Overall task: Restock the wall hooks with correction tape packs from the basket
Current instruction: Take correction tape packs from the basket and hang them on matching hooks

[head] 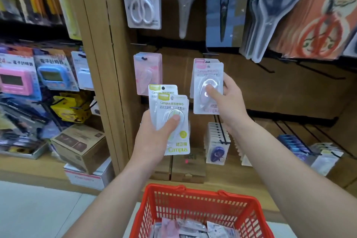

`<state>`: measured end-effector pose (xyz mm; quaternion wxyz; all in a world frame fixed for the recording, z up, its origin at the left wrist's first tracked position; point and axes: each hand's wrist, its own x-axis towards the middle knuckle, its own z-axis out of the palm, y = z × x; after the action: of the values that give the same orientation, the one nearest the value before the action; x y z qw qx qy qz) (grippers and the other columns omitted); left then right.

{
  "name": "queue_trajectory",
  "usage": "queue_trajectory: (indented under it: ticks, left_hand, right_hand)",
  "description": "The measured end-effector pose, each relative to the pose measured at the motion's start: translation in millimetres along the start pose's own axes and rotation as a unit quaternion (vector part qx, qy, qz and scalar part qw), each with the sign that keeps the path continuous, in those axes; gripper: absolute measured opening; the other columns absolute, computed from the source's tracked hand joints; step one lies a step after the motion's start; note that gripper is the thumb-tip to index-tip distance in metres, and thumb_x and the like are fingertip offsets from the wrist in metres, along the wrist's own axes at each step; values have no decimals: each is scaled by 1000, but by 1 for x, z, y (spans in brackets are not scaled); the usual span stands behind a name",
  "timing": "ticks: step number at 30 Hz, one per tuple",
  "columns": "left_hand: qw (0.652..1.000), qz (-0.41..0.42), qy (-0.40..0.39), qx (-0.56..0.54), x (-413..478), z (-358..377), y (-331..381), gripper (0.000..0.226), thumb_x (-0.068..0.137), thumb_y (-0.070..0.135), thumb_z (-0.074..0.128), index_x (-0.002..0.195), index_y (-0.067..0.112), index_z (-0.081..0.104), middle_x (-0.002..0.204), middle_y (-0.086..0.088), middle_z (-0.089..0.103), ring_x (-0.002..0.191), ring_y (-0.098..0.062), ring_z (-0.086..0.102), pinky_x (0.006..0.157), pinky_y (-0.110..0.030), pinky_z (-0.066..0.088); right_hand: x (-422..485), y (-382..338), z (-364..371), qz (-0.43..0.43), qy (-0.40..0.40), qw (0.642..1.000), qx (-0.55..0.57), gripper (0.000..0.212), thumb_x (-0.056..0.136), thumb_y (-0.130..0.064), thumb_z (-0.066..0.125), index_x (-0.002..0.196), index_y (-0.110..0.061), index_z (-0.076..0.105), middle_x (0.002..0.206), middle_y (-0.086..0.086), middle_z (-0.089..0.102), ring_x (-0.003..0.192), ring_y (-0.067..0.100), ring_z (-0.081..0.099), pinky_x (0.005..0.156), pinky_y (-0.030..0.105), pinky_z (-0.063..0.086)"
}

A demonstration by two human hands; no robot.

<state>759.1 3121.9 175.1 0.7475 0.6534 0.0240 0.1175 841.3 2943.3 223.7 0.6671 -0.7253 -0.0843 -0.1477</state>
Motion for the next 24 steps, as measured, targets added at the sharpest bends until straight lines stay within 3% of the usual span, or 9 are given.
queue_trajectory:
  ticks: [4, 9, 13, 16, 21, 24]
  left_hand:
    - [1000, -4, 0, -3, 2, -1, -1, 30, 91, 40, 73, 118, 38, 60, 118, 11, 70, 93, -4, 73, 58, -16, 56]
    - [1000, -12, -2, -1, 1, -1, -6, 32, 90, 39, 75, 118, 37, 60, 125, 4, 66, 96, -8, 74, 59, -20, 58]
    - [1000, -14, -7, -9, 0, 0, -6, 33, 90, 32, 75, 119, 32, 60, 116, 8, 72, 88, -2, 74, 56, -18, 56]
    - [1000, -13, -7, -11, -1, 1, -5, 34, 91, 30, 75, 122, 30, 60, 112, 11, 74, 88, -3, 74, 57, -19, 57]
    - [1000, -19, -7, -17, 1, 1, -4, 31, 92, 28, 74, 120, 30, 60, 110, 10, 74, 87, -5, 75, 57, -20, 57]
    - [999, -24, -23, -19, 1, 2, -7, 24, 94, 26, 73, 114, 30, 60, 106, 10, 75, 84, -4, 75, 54, -18, 55]
  right_hand:
    - [9, 5, 8, -16, 24, 1000, -8, 39, 100, -24, 64, 138, -30, 56, 126, -11, 69, 114, 9, 68, 100, 46, 57]
    - [8, 12, 11, -13, 78, 997, 14, 37, 101, -30, 64, 135, -32, 50, 122, -12, 69, 108, 6, 69, 90, 39, 62]
    - [20, 13, 15, -3, 82, 997, 0, 34, 100, -30, 63, 132, -34, 53, 123, -10, 69, 109, 9, 69, 89, 40, 62]
    - [28, 14, 14, 14, 76, 996, -52, 39, 100, -34, 62, 138, -34, 52, 124, -13, 66, 109, 8, 66, 91, 36, 60]
    - [13, 25, 6, 47, 96, 963, -246, 60, 97, -50, 60, 150, -29, 43, 133, -2, 58, 123, 20, 56, 103, 47, 50]
    - [-24, 20, 1, 67, 25, 986, -153, 23, 102, -35, 59, 122, -25, 64, 112, -7, 68, 104, 12, 65, 92, 35, 54]
